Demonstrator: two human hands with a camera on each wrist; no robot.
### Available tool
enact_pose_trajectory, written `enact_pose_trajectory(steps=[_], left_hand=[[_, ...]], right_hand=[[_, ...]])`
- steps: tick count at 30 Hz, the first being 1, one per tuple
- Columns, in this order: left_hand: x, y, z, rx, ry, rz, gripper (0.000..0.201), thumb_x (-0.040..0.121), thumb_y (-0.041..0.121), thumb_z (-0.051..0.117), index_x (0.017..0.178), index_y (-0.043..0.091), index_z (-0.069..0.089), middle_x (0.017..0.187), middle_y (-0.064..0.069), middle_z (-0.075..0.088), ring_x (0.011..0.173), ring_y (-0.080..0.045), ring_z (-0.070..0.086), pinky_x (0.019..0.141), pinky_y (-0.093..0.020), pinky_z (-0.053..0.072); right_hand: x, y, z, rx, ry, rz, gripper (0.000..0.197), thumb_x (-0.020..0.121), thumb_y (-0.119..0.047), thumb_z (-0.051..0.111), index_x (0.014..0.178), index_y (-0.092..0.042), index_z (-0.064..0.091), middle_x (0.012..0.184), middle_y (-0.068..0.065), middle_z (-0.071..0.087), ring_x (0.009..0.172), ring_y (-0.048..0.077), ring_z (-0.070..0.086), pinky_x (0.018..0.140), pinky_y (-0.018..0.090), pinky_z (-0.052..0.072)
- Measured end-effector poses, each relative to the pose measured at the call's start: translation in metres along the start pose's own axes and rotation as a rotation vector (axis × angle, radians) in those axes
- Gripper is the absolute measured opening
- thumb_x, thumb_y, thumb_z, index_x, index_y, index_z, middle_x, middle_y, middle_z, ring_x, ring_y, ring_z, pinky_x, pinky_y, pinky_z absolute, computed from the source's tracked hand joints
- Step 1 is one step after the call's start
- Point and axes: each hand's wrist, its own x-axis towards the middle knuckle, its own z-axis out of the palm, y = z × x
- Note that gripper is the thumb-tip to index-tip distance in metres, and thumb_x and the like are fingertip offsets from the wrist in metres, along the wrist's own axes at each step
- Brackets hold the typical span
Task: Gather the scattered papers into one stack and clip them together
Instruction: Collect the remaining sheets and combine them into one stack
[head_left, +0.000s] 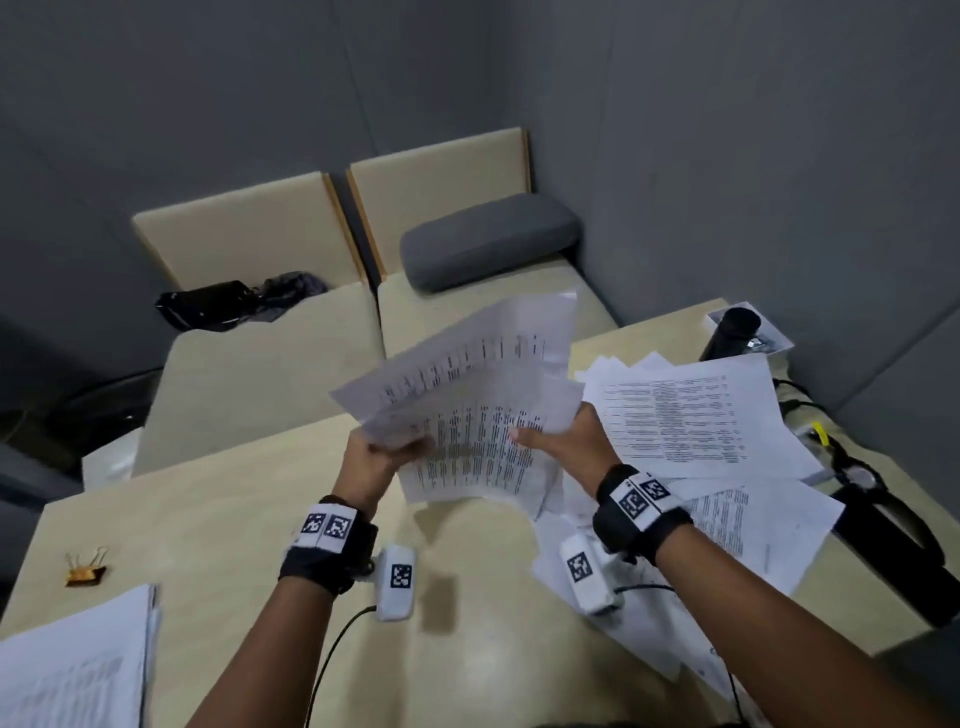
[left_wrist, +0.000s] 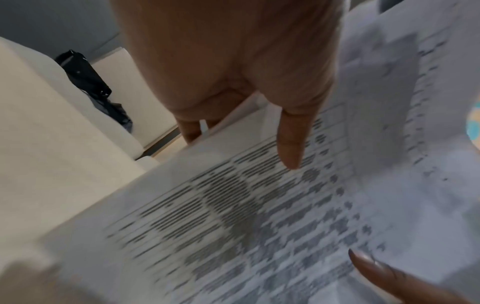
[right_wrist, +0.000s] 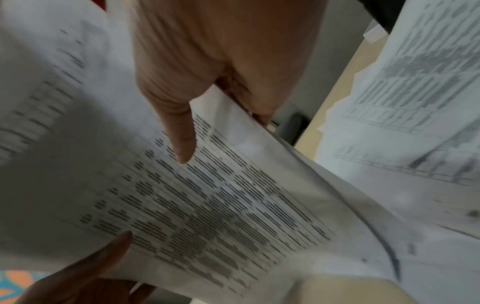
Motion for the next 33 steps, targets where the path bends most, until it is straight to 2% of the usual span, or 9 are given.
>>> enact_pose_trajectory(steps=[4,12,14,17,20,23,26,29,33], left_hand=[[-0.014,-0.020,0.007,0.066,0.026,-0.078,0.041,0.067,0.000,0.082,0.095,0.026,0.070,0.091,0.012,0.075,0.086,-0.005,0.069,0.087,-0.047,0.056],[-0.007,-0.008,0.017,0.090,0.086,-0.034,0.035,0.073,0.000,0.080,0.079,0.034,0.075,0.082,0.016,0.076,0.076,0.001,0.069,0.072,-0.022,0.058],[-0.001,-0.016,0.021,0.144,0.065,-0.064,0.031,0.075,0.004,0.080,0.088,0.031,0.072,0.087,0.011,0.075,0.080,0.002,0.069,0.080,-0.028,0.058],[0.010,-0.029,0.032,0.300,0.011,-0.111,0.032,0.077,0.017,0.079,0.105,0.008,0.067,0.104,-0.010,0.071,0.096,-0.021,0.068,0.089,-0.044,0.055],[0.026,-0.029,0.046,0.518,0.030,-0.097,0.013,0.084,0.014,0.071,0.084,0.003,0.065,0.088,-0.017,0.067,0.078,-0.026,0.061,0.071,-0.038,0.052],[0.042,-0.023,0.046,0.625,-0.004,-0.079,0.026,0.085,0.010,0.068,0.059,0.009,0.061,0.064,-0.014,0.064,0.056,-0.027,0.056,0.054,-0.035,0.048],[0.066,-0.021,0.047,0.771,-0.111,-0.049,0.025,0.080,0.000,0.062,0.058,0.012,0.064,0.056,-0.014,0.066,0.055,-0.033,0.066,0.056,-0.046,0.057],[0.096,-0.011,0.070,0.988,-0.229,0.013,0.028,0.074,-0.004,0.061,0.054,0.013,0.054,0.051,-0.007,0.057,0.054,-0.031,0.057,0.054,-0.038,0.048],[0.140,-0.002,0.133,1.087,-0.436,0.056,0.023,0.080,0.015,0.061,0.057,0.015,0.060,0.061,-0.009,0.066,0.062,-0.030,0.062,0.057,-0.034,0.048]], right_hand=[[-0.001,0.023,0.003,-0.085,-0.018,0.055,0.038,0.068,-0.003,0.084,0.102,-0.008,0.069,0.103,0.008,0.073,0.097,0.023,0.070,0.089,0.043,0.056],[0.009,0.031,-0.001,-0.090,0.100,0.014,0.041,0.062,-0.013,0.088,0.098,-0.007,0.069,0.096,0.006,0.074,0.090,0.020,0.071,0.078,0.036,0.059],[0.010,0.035,0.004,-0.132,0.033,0.057,0.040,0.066,-0.012,0.086,0.102,-0.006,0.068,0.099,0.007,0.073,0.094,0.021,0.069,0.080,0.034,0.057],[0.008,0.048,0.009,-0.188,-0.033,0.159,0.041,0.071,-0.012,0.081,0.109,-0.006,0.066,0.102,0.004,0.070,0.097,0.021,0.067,0.083,0.029,0.054],[0.008,0.059,-0.010,-0.174,0.020,0.230,0.033,0.076,-0.013,0.078,0.106,-0.010,0.065,0.098,0.001,0.068,0.092,0.019,0.066,0.083,0.028,0.052],[0.009,0.072,-0.047,-0.228,0.024,0.257,0.019,0.074,-0.007,0.077,0.086,-0.020,0.069,0.089,0.005,0.074,0.088,0.022,0.071,0.088,0.038,0.057],[0.012,0.096,-0.101,-0.265,0.227,0.375,0.018,0.075,-0.008,0.069,0.082,-0.024,0.070,0.088,0.005,0.075,0.086,0.025,0.072,0.076,0.035,0.060],[0.014,0.117,-0.151,-0.254,0.567,0.547,0.028,0.078,-0.007,0.060,0.102,-0.016,0.069,0.102,0.011,0.073,0.090,0.029,0.069,0.077,0.030,0.056],[0.012,0.131,-0.176,-0.118,0.868,0.667,0.043,0.080,-0.007,0.063,0.120,0.003,0.055,0.109,0.021,0.064,0.104,0.036,0.062,0.085,0.035,0.052]])
